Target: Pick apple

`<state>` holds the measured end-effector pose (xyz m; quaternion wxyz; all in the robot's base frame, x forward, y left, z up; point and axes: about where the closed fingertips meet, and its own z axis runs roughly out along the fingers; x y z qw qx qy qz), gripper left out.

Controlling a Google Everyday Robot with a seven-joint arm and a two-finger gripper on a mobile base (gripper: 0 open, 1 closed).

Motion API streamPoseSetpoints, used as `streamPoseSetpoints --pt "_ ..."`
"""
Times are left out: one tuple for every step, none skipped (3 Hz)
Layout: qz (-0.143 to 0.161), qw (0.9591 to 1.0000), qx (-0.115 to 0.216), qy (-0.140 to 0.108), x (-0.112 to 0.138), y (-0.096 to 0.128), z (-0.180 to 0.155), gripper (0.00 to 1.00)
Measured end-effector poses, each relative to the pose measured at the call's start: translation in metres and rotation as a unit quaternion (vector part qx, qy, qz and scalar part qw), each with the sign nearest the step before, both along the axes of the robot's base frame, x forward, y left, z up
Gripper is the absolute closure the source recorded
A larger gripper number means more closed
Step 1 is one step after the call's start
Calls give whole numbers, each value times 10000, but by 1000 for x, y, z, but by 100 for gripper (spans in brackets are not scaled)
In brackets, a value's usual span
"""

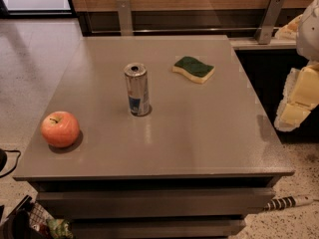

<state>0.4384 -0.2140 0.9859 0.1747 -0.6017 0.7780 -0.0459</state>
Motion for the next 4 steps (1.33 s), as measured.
streamPoseSetpoints --pt "-4 10000 13 -24 0 0 1 0" --pt "-95 9994 273 -193 -2 13 -1 0" --pt "-206 9966 663 -449 -4 34 -5 0" --pt "-341 9886 1308 -666 -13 67 -21 0"
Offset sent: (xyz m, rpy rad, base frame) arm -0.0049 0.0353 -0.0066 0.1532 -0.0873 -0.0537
